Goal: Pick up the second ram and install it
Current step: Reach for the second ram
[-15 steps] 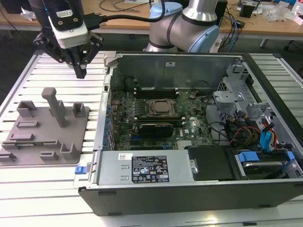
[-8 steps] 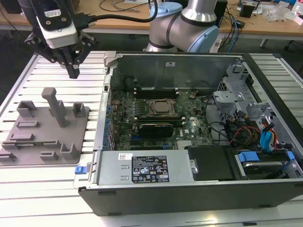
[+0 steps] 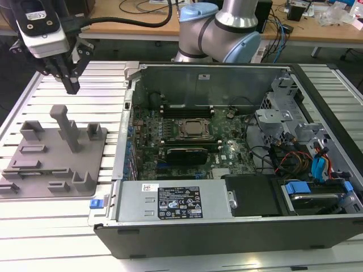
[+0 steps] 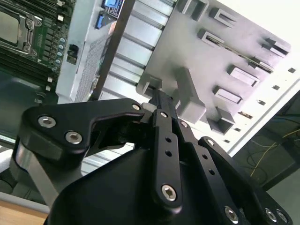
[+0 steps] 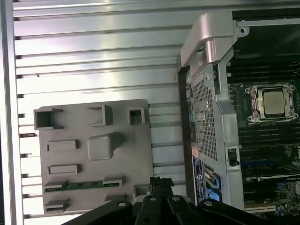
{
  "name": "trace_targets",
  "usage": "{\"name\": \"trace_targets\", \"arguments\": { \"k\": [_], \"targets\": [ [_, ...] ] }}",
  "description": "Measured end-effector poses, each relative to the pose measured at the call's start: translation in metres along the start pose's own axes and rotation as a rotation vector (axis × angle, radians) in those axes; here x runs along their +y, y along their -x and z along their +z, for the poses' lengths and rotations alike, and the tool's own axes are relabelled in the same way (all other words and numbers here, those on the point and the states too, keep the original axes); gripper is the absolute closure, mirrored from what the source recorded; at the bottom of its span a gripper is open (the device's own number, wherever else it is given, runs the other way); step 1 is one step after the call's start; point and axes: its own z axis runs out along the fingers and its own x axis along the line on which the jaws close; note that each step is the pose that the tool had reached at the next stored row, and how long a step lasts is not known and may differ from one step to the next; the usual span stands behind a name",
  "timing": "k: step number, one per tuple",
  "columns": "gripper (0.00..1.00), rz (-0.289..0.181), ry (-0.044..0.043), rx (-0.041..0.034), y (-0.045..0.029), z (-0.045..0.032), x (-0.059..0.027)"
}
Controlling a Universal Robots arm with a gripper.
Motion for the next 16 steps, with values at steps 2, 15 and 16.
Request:
{"name": "trace_targets", "arguments": {
  "k": [2,15,16],
  "targets": [
    [0.92,0.000,0.0001,-0.0009,-0.0131,-0.0004,-0.0010],
    [0.92,0.000,0.0004,-0.0040,-0.0530,-0.0015,-0.0040],
    [0.92,0.000,0.0003,-0.0040,-0.0548,-0.0015,-0.0041]
  ]
}}
